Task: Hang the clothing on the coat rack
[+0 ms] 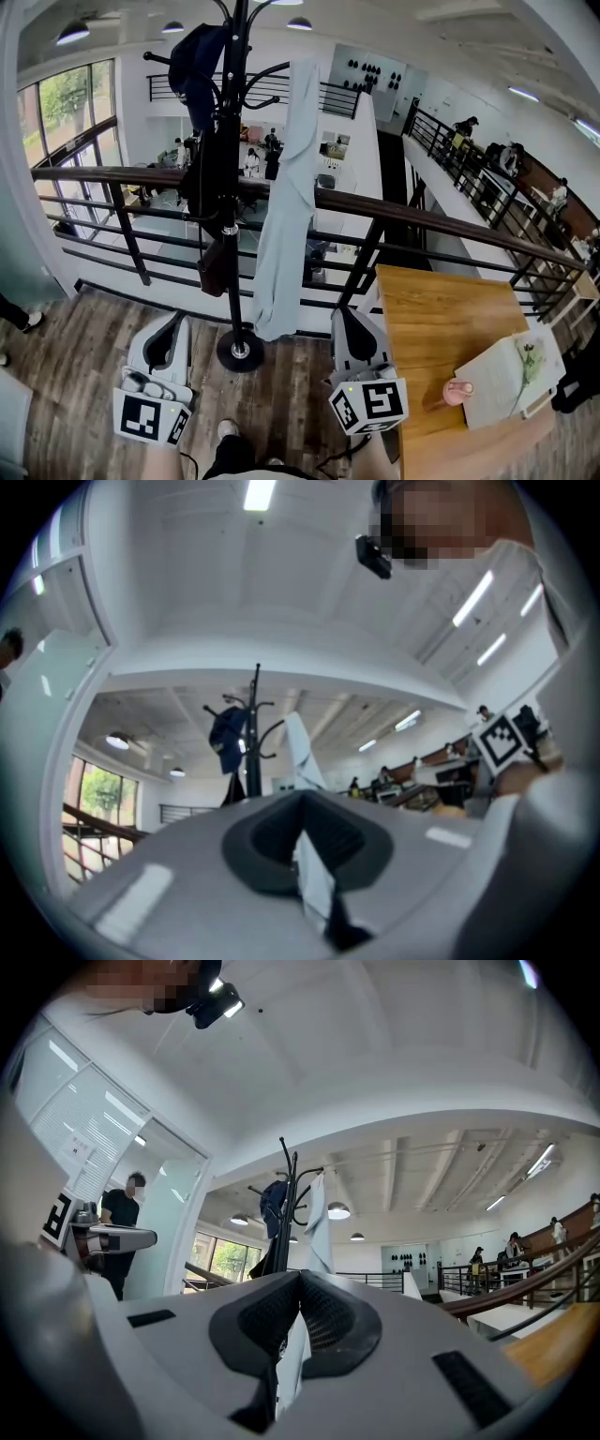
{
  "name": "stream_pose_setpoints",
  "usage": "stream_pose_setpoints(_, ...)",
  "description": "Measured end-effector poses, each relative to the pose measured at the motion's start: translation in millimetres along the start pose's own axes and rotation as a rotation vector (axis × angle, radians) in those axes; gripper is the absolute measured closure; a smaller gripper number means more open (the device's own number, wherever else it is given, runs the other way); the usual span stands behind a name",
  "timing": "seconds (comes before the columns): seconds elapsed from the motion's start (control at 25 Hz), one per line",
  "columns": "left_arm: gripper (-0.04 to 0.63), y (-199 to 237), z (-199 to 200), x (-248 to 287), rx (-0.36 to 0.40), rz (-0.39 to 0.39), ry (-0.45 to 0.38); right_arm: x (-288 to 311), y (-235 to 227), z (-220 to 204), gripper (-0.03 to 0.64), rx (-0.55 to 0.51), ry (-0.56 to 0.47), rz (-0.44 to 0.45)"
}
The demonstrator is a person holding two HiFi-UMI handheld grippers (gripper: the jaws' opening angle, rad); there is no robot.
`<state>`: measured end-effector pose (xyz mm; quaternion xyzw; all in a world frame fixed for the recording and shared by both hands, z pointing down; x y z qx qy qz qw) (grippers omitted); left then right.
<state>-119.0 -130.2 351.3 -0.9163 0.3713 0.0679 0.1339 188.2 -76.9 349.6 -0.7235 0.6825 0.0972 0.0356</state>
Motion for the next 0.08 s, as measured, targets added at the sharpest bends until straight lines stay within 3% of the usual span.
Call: stream_pose_setpoints(0.08,0.589,2.2,0.9,0.9,-0.001,0.002,0.001,2.1,0.9,-0.9,0.617,0.004,0.000,0.000)
Point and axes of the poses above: the fingertips, and each gripper's own axes: x forward along the fingers, y to its left, z out of its top, the point moved 10 cm from there along -x, backward along the fingers, and after that the axes turned 8 degrees about -z, right-handed, at the moved point
